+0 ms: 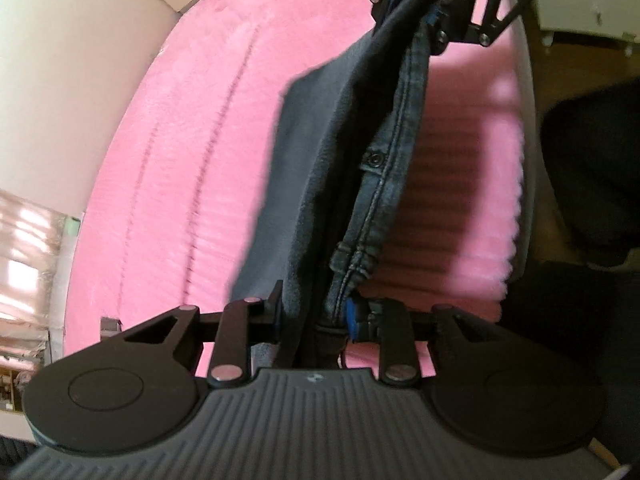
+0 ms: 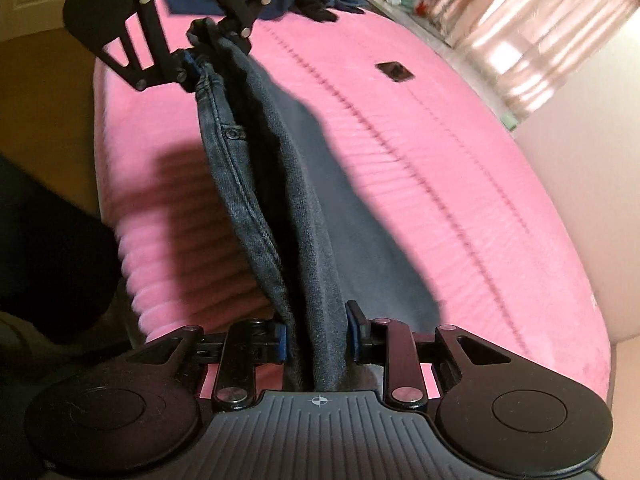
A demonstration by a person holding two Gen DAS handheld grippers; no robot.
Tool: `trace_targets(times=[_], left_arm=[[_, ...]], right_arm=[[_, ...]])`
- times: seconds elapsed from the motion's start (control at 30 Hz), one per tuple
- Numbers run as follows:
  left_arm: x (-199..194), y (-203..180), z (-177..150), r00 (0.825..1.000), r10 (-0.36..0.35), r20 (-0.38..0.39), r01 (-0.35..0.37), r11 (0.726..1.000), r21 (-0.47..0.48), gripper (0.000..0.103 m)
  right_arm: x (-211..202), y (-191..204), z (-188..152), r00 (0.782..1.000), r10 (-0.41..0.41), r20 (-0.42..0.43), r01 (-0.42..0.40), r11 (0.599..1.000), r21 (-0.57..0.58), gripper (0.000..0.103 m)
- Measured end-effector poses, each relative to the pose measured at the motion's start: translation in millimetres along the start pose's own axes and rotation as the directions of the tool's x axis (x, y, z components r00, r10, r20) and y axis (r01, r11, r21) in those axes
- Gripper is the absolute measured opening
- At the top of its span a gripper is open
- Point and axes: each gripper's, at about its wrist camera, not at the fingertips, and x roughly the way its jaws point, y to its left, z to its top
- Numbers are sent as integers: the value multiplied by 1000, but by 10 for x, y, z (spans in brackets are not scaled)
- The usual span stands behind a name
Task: Fold clothes
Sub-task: 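Lift the jeans bundle with both grippers and carry it toward the headboard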
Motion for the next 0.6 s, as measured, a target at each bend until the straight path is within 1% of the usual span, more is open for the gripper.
trace_targets(times=[0.07, 0.17, 0.23, 0.3, 0.37, 0.43, 0.5, 0.6], left_arm=[[-262, 270, 138, 1000, -25, 15, 25, 1000, 3, 24], [-600, 650, 438, 994, -99, 52, 98, 995, 24, 24], [-779, 802, 678, 986, -137, 95, 131, 989, 65, 24], [-910, 931, 946, 974, -171, 145, 155, 981, 116, 24], [-989, 1036, 1245, 958, -203, 202, 169, 970, 175, 24], [-1003, 1065, 1610, 941, -216, 259, 154, 958, 242, 24], [-988, 1068, 2076, 919, -226, 323, 123, 943, 310, 24], [-887, 1026, 2810, 888, -231, 398, 74, 925, 372, 24]], right_arm=[[-326, -256, 164, 999, 16, -36, -15, 999, 39, 25], [-841, -576, 322, 993, 50, -106, -39, 994, 105, 25], [-1175, -769, 338, 986, 63, -153, -38, 986, 162, 25], [-1494, -941, 273, 979, 53, -198, -5, 972, 235, 25], [-1752, -1075, 142, 971, 14, -237, 57, 955, 290, 25], [-1992, -1210, -47, 959, -42, -281, 138, 933, 333, 25], [-2204, -1372, -295, 941, -103, -322, 225, 902, 370, 25], [-2448, -1672, -746, 908, -187, -374, 338, 855, 393, 25]])
